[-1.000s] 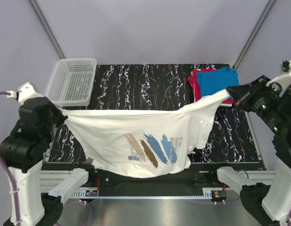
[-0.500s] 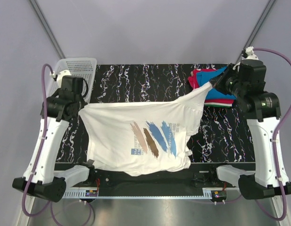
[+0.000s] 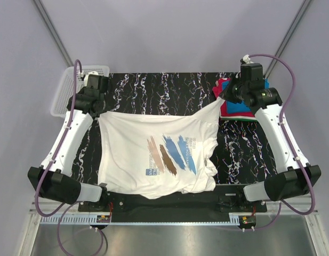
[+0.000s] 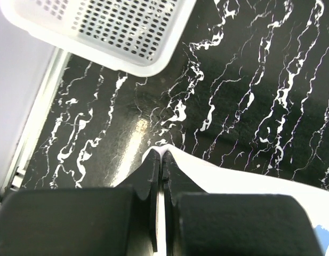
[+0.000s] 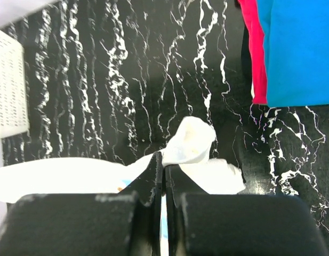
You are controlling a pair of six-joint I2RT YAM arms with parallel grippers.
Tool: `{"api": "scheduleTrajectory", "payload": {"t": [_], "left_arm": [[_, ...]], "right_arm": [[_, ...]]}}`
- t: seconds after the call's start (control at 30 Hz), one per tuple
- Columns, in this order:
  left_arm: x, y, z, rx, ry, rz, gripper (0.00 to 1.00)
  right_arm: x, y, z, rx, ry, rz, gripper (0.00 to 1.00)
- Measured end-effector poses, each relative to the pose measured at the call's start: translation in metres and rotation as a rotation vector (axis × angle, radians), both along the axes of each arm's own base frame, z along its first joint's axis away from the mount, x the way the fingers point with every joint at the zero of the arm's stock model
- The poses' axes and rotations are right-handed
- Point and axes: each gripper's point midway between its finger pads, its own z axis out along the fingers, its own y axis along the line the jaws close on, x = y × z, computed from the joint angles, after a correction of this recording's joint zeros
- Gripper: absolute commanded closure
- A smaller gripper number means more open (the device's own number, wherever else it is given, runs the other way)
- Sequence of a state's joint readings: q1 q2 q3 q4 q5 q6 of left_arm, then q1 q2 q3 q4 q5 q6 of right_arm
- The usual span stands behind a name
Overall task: Fold and stack the t-shirts
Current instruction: Flatten the tshirt out
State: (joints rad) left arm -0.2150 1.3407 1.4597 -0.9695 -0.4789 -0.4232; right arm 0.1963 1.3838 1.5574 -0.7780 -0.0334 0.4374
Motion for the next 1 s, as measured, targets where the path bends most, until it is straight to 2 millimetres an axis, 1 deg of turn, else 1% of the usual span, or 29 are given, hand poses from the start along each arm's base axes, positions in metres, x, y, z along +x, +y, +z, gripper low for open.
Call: {"api": "scheduleTrajectory", "payload": {"t": [0.1,0.23,0.37,0.5,0.6,0.67,0.73,0.8,0.93,1.0], "left_arm": [[0.009,-0.003,-0.013,0.003,0.027,-0.012,1.00],[0.018,-0.005,-0.028,0.019,0.071,-0.024,1.00],[0.025,-0.005,-0.040,0.038,0.102,-0.031,1.00],[0.035,0.000,-0.051,0.051,0.122,-0.024,1.00],[0.043,0.005,-0.061,0.061,0.143,-0.012,1.00],[0.050,0.006,-0.070,0.068,0.166,-0.009,1.00],[0.061,0.005,-0.080,0.075,0.190,-0.011,1.00],[0.072,0.003,-0.089,0.083,0.212,-0.018,1.00],[0.095,0.000,-0.098,0.090,0.225,-0.030,1.00],[0.104,-0.002,-0.101,0.090,0.227,-0.034,1.00]], "right_arm": [[0.005,0.001,-0.014,-0.014,0.032,0.006,1.00],[0.011,-0.006,-0.023,-0.056,0.046,-0.016,1.00],[0.023,-0.011,-0.035,-0.094,0.072,-0.042,1.00],[0.038,-0.017,-0.046,-0.134,0.096,-0.070,1.00],[0.058,-0.018,-0.044,-0.157,0.094,-0.080,1.00],[0.076,-0.018,-0.039,-0.167,0.074,-0.081,1.00],[0.091,-0.017,-0.037,-0.172,0.065,-0.083,1.00],[0.104,-0.017,-0.040,-0.178,0.068,-0.083,1.00],[0.127,-0.016,-0.050,-0.185,0.086,-0.077,1.00],[0.137,-0.014,-0.061,-0.190,0.105,-0.072,1.00]]}}
